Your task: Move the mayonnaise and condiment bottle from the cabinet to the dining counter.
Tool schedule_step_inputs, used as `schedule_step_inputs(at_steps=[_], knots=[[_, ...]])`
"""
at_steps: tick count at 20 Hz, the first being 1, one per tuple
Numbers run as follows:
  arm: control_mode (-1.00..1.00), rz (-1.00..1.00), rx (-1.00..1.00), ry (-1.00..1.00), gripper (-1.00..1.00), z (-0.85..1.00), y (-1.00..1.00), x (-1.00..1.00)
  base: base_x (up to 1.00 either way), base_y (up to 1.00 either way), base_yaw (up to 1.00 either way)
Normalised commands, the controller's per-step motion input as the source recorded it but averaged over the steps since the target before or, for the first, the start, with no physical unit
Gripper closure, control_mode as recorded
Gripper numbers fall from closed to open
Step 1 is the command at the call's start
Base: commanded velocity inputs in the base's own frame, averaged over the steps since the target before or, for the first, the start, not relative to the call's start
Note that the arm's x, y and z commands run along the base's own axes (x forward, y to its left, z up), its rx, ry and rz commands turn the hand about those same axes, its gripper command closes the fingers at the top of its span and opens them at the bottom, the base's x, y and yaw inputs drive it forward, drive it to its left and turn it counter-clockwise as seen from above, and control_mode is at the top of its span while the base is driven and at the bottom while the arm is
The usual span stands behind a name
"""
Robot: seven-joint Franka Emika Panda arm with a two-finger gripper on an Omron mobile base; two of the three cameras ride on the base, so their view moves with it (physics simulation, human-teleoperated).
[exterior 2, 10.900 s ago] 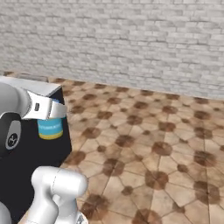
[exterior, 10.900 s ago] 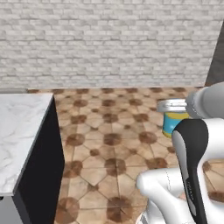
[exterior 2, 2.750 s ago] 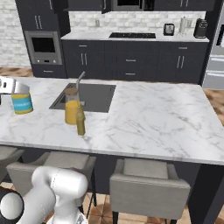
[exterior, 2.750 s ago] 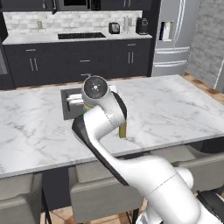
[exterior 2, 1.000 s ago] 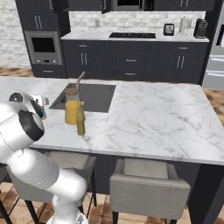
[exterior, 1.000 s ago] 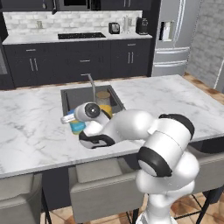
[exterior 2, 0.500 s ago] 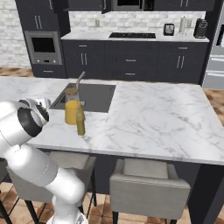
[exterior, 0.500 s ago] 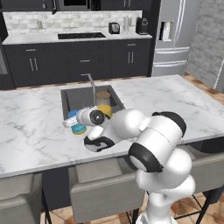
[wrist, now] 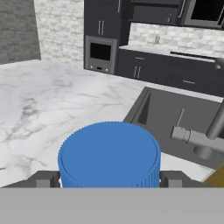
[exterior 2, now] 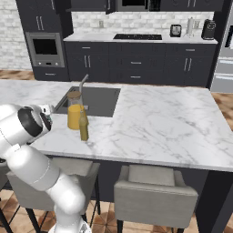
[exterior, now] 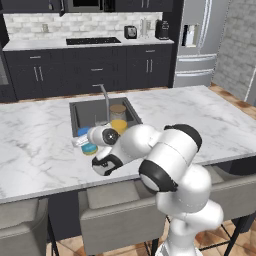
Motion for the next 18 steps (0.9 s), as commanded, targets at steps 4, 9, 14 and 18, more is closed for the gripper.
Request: schedule_step_inputs(at_steps=[4, 9, 14, 18], knots=[[-1.0, 0.0, 0.01, 0.0, 1.0, -0.18, 0.0, 0.05, 0.0, 0.0, 0.0], [-1.0, 0.0, 0.02, 0.0, 1.0, -0.25, 0.0, 0.01, 0.0, 0.0, 0.0], [-1.0, 0.0, 0.02, 0.0, 1.0, -0.19, 0.0, 0.09, 0.0, 0.0, 0.0], [-1.0, 0.0, 0.02, 0.0, 1.0, -0.19, 0.0, 0.16, 0.0, 0.0, 0.0]])
